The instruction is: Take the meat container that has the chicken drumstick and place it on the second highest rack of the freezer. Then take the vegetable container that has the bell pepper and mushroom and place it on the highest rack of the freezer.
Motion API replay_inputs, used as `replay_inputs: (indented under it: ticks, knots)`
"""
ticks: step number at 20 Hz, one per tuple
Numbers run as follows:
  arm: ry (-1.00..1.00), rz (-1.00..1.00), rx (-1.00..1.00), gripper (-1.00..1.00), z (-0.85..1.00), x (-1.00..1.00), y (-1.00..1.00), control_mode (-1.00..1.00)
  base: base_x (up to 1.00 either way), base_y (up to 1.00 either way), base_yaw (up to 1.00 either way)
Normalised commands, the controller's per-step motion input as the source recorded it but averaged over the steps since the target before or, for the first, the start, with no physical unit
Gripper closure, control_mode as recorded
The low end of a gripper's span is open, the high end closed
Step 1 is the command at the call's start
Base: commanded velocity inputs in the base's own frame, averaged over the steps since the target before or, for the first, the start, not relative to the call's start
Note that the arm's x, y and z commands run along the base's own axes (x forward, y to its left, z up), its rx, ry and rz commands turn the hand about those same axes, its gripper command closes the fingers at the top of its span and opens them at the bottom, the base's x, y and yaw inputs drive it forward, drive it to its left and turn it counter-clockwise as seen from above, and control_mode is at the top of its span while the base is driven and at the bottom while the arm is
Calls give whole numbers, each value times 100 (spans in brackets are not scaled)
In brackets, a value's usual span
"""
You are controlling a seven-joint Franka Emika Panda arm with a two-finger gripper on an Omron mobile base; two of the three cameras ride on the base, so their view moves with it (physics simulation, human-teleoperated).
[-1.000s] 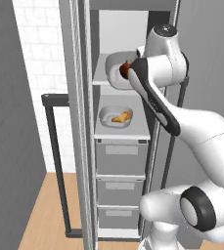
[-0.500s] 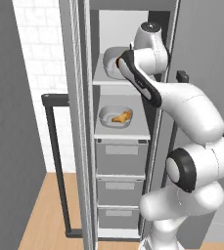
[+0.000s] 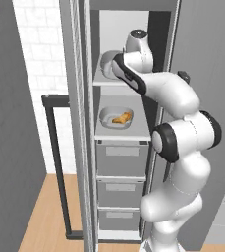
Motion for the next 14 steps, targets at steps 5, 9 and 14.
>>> replay_inputs:
  ticks: [5, 9, 14]
  knots:
    - [-1, -1, 0, 100, -8, 77, -12, -100, 0, 0, 0]
    - [-11, -2, 0, -100, 0, 29, -8, -100, 0, 0, 0]
    - [-19, -1, 0, -100, 0, -64, 6, -100, 0, 0, 0]
